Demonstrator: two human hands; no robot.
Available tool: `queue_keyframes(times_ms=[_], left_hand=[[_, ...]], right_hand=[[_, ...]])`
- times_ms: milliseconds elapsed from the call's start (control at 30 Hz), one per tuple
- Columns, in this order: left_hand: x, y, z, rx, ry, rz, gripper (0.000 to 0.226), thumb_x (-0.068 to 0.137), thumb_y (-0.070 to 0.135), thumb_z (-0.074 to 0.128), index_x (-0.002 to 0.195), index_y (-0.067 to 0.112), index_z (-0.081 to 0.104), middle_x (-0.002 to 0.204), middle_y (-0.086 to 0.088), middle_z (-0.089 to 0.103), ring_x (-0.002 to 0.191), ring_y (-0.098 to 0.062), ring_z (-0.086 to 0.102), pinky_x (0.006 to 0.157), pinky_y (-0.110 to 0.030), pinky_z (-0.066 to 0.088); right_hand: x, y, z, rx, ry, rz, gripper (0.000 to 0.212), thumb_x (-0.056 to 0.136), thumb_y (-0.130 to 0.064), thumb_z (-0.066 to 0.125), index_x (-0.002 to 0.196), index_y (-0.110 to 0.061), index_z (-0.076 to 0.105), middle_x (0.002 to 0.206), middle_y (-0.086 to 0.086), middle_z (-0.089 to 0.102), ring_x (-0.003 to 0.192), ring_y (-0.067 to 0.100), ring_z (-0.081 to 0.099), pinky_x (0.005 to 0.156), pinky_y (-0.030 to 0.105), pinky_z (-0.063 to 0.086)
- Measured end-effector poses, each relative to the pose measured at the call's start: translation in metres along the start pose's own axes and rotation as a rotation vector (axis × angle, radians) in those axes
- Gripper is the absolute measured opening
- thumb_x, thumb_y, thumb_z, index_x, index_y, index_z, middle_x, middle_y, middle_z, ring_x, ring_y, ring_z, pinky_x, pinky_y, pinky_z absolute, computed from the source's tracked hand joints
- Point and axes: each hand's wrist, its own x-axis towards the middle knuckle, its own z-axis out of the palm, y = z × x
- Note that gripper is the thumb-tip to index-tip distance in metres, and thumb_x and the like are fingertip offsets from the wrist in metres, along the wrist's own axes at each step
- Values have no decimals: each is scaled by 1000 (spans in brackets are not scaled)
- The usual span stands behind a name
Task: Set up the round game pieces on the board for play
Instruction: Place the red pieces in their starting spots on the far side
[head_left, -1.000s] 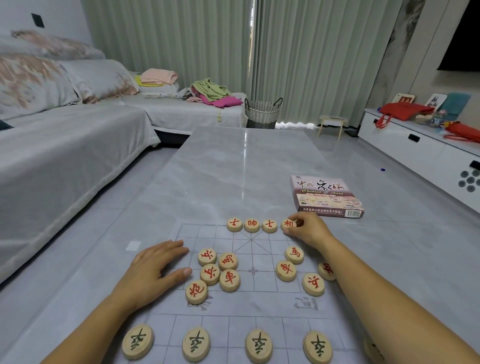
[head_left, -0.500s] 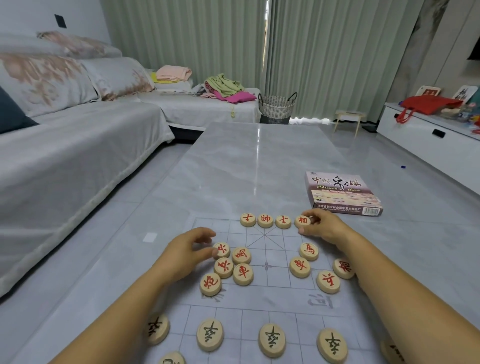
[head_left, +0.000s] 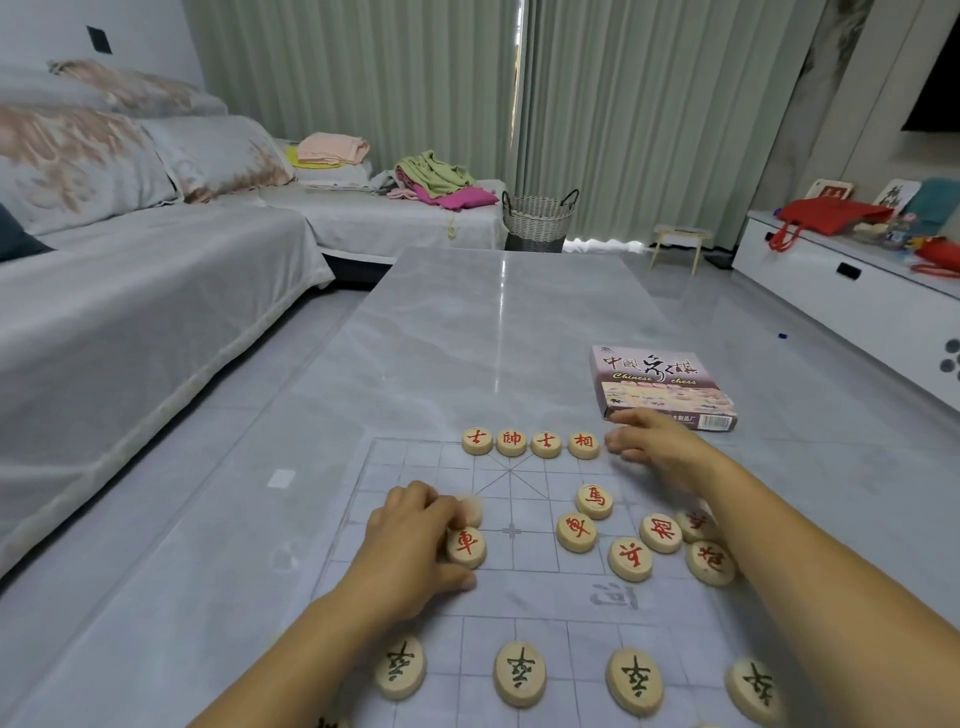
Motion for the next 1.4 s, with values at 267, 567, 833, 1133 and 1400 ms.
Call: queue_keyframes(times_ms=[267, 567, 833, 1133, 1400], left_hand=[[-11, -6, -2, -19, -22, 83, 47, 79, 37, 67, 121, 27, 48, 126, 10, 36, 117, -11, 31, 96, -20, 32], [-24, 13, -7, -24, 60, 77, 40, 85, 31, 60, 123, 25, 49, 134, 8, 40, 123, -13, 35, 100, -24, 33], [-18, 59, -10, -756, 21, -91, 20, 90, 27, 55, 108, 22, 50, 95, 4, 60, 85, -14, 64, 74, -28, 52], [39, 17, -21, -829, 210, -291, 10, 89, 5, 52, 92, 8, 43, 77, -9, 56, 54, -17, 50, 48, -22, 44], [93, -37, -10, -387, 204, -262, 6, 90, 14, 52, 90, 19, 56, 91, -7, 62, 83, -23, 56, 72, -31, 43]], right_hand=[[-53, 27, -63, -105, 66, -48, 14, 86, -5, 59, 93, -16, 65, 103, 7, 65, 86, 15, 59, 70, 23, 44], [-83, 16, -30, -926, -199, -248, 40, 79, -35, 68, 117, -31, 58, 109, -10, 49, 104, 9, 41, 95, 27, 35], [-102, -30, 22, -580, 0, -511, 32, 75, -33, 70, 101, -16, 64, 97, 1, 56, 86, 13, 55, 79, 22, 43], [-68, -29, 65, -449, -34, -395, 46, 78, -27, 71, 118, -18, 52, 106, -1, 48, 87, 12, 52, 80, 23, 44], [-13, -4, 11, -553, -2, 86, 60, 73, -37, 75, 118, -12, 43, 111, 5, 48, 92, 17, 48, 65, 24, 38]])
